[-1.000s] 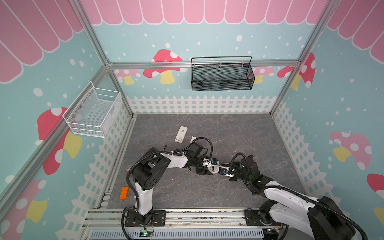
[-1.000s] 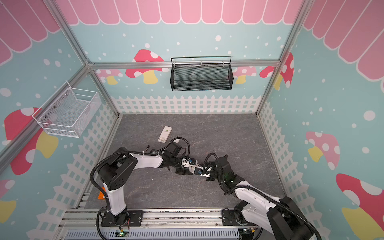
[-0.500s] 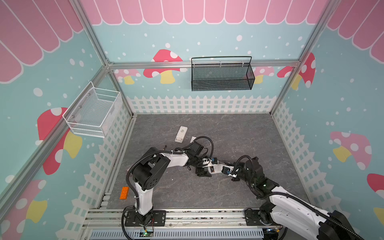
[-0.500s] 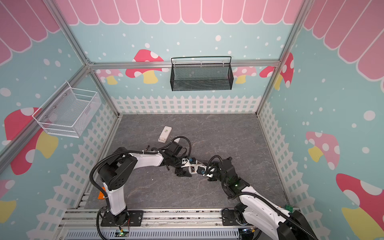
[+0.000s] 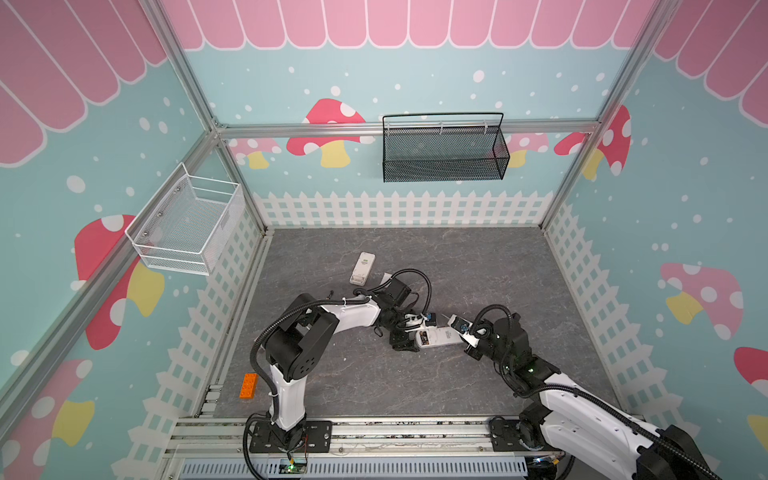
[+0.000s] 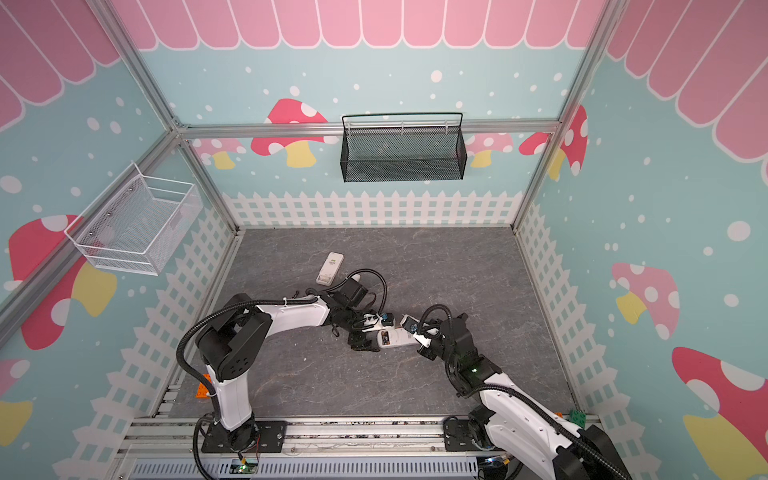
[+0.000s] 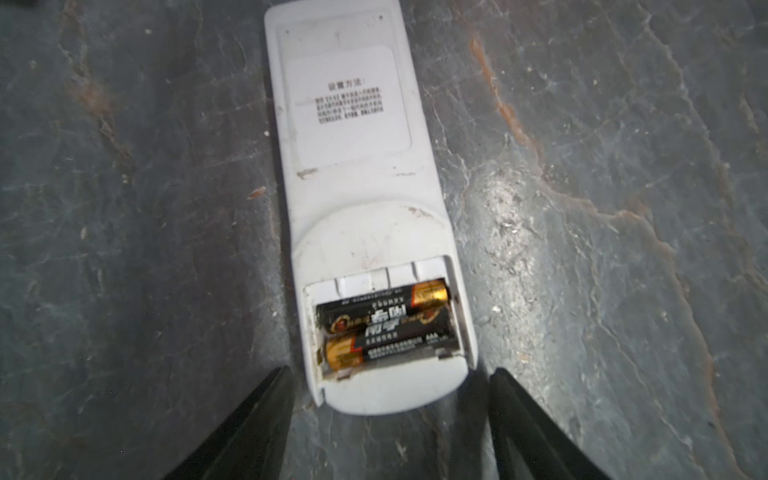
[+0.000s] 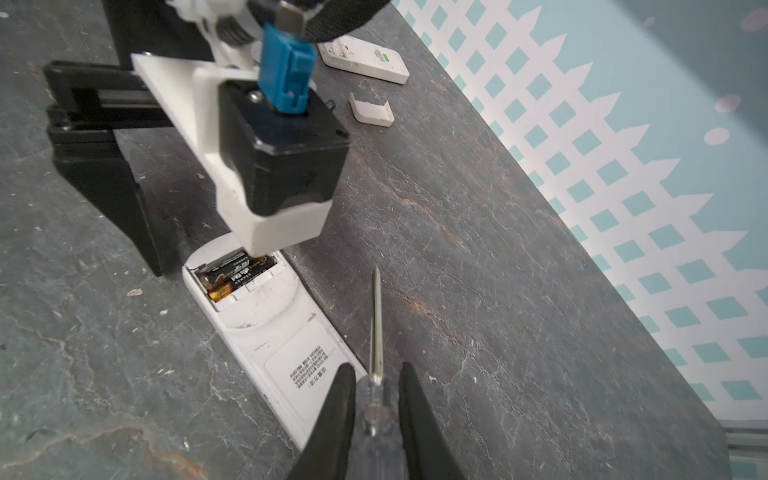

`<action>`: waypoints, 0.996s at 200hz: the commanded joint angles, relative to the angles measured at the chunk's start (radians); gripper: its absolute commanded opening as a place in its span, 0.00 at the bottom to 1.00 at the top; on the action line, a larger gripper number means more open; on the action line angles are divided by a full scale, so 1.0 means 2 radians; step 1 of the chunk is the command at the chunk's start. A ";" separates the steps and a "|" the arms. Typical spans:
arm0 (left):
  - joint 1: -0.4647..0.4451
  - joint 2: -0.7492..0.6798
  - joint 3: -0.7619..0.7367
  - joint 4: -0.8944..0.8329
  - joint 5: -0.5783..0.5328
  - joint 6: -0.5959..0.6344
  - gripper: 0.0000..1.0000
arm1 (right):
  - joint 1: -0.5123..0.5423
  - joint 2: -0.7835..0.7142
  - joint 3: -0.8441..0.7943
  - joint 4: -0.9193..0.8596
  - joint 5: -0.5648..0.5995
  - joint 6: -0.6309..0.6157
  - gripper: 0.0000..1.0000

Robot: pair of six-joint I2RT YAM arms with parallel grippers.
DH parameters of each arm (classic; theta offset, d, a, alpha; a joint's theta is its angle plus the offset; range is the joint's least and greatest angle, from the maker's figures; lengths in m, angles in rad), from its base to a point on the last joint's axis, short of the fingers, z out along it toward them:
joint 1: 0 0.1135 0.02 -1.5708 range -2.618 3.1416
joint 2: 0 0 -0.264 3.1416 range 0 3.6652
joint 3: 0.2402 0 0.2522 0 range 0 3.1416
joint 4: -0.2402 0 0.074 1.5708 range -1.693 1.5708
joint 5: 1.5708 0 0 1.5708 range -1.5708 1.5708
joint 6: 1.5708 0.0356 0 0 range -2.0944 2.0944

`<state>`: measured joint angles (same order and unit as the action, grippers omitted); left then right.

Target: Unload the batteries from the remote control

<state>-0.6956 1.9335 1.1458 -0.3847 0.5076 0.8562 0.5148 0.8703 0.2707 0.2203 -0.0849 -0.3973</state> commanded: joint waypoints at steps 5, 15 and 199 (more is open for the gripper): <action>-0.019 -0.002 0.018 -0.029 -0.026 -0.009 0.77 | -0.017 -0.001 0.026 -0.007 0.017 0.069 0.00; -0.025 0.001 0.027 -0.024 -0.034 -0.024 0.79 | -0.030 0.000 0.036 -0.013 0.014 0.091 0.00; -0.021 0.052 0.105 0.046 -0.012 -0.334 0.43 | -0.146 0.012 0.085 -0.092 -0.015 0.243 0.00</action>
<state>-0.7963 2.0296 1.2930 -0.3145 0.3973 0.4599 0.2417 0.9207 0.4149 0.0483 -0.1032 0.0628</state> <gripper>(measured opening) 0.508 0.176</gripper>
